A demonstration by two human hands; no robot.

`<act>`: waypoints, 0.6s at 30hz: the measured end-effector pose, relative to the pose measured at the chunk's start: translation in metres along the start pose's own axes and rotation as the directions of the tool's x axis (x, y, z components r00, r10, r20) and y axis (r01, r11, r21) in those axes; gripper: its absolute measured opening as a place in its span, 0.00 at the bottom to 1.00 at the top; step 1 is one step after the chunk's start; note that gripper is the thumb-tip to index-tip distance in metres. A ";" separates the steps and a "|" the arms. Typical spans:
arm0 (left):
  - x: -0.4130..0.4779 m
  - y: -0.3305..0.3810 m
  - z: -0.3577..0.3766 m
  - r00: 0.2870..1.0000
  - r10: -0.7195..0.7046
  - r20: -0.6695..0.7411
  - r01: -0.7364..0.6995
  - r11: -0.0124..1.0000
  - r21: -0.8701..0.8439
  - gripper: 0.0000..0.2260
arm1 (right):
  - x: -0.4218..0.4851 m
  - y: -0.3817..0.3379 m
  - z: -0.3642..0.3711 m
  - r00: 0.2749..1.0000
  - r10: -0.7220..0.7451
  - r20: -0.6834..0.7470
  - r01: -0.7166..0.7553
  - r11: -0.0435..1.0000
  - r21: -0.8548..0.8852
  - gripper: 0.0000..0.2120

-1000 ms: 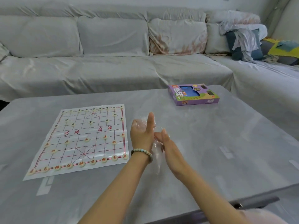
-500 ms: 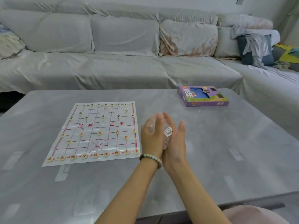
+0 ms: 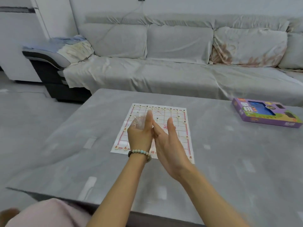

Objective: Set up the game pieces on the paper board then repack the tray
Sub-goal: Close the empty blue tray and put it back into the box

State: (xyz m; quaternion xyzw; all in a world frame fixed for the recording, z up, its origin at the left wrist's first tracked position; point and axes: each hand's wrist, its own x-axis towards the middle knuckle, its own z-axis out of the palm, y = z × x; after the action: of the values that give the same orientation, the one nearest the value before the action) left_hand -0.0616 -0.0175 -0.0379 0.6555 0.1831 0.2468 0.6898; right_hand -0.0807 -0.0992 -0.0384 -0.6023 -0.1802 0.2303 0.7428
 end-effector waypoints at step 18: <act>0.042 -0.027 -0.415 0.829 0.015 -0.560 0.153 0.955 0.253 0.21 | 0.122 0.095 0.316 0.788 0.274 0.551 -0.145 0.953 -0.267 0.22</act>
State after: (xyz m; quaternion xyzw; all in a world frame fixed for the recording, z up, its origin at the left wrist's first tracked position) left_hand -0.2634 0.3445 -0.0927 0.6412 0.4330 0.3721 0.5128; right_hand -0.1637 0.2413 -0.0664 -0.5941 -0.3535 0.4643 0.5536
